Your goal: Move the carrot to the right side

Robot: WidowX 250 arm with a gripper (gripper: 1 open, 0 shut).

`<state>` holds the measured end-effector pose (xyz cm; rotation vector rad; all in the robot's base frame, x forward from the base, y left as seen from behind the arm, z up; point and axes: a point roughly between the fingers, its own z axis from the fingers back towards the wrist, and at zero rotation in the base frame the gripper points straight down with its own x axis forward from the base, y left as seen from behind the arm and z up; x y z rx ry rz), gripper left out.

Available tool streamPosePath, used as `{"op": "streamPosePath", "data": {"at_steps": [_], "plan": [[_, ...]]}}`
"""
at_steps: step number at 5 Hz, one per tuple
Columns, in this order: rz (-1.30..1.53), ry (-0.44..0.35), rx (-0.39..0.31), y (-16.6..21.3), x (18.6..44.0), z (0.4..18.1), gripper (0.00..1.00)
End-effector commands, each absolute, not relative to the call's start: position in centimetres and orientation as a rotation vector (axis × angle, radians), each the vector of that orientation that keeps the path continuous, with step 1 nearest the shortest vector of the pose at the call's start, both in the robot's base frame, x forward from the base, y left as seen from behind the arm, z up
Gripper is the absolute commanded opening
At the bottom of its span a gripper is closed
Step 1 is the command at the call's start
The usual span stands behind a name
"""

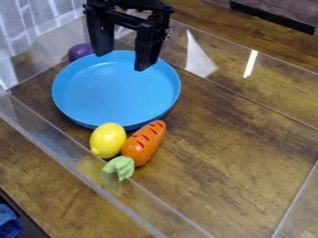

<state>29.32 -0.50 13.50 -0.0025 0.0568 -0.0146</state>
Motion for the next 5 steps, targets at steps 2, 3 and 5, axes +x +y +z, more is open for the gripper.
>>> {"op": "streamPosePath", "data": {"at_steps": [2, 3, 5], "plan": [[-0.092, 0.085, 0.001, 0.0, 28.1, 11.9, 1.0], [-0.166, 0.083, 0.009, 0.3, 27.4, 10.7, 1.0], [-0.15, 0.08, 0.056, 0.8, 25.8, 7.5, 1.0]]}}
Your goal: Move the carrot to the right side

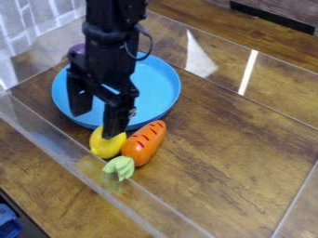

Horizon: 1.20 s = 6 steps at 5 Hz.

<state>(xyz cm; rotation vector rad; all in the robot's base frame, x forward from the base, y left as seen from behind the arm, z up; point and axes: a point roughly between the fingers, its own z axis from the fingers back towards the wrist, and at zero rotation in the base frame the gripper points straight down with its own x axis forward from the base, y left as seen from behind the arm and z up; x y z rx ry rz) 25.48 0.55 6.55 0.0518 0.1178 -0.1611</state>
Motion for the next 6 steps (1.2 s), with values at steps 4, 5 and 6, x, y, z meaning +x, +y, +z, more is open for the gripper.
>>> {"op": "streamPosePath", "data": {"at_steps": [4, 5, 6], "plan": [[-0.236, 0.007, 0.047, -2.3, 26.7, 5.5, 1.0], [-0.245, -0.006, 0.05, -2.4, 26.8, 5.5, 0.0], [-0.211, -0.015, 0.052, -1.6, 26.9, 6.4, 0.0]]}}
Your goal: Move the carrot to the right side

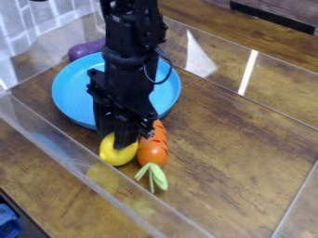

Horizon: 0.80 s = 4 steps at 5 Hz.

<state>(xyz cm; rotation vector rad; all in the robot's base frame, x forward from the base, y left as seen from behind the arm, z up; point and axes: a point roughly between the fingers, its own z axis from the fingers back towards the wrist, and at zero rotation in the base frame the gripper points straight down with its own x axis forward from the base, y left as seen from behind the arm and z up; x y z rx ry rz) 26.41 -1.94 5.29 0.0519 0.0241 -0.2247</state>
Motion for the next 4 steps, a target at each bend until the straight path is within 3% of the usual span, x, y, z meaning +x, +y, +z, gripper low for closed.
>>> {"op": "streamPosePath", "data": {"at_steps": [1, 2, 3, 4], "plan": [[-0.182, -0.024, 0.052, -0.9, 27.1, 6.8, 0.0], [-0.213, -0.027, 0.053, -0.3, 27.0, 6.0, 0.0], [-0.246, -0.032, 0.054, 0.3, 27.1, 5.1, 1.0], [-0.219, -0.031, 0.056, -0.5, 26.6, 4.5, 1.0]]}}
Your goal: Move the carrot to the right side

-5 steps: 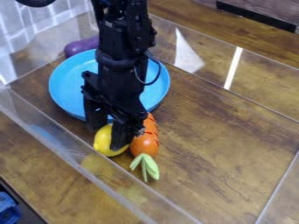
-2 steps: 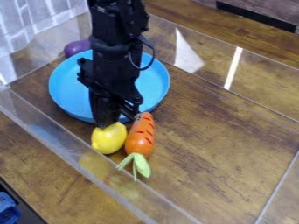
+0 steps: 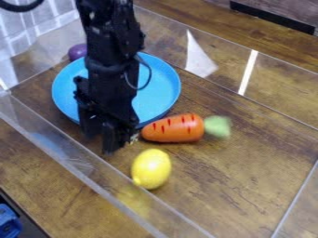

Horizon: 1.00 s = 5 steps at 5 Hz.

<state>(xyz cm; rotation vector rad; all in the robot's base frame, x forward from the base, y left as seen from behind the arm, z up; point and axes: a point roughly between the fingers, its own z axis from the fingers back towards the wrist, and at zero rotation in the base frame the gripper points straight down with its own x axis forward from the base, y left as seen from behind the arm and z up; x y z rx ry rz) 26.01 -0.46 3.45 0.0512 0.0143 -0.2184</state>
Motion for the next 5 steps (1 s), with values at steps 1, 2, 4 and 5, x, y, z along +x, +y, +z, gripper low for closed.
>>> {"op": "streamPosePath", "data": {"at_steps": [1, 2, 4, 5], "plan": [[-0.203, -0.034, 0.061, -0.63, 26.52, 4.2, 0.0], [-0.178, -0.035, 0.059, -1.38, 25.86, 4.41, 0.0], [-0.071, -0.015, 0.068, -0.72, 26.18, 4.42, 0.0], [-0.012, -0.008, 0.074, -0.78, 26.46, 4.81, 1.0]]}}
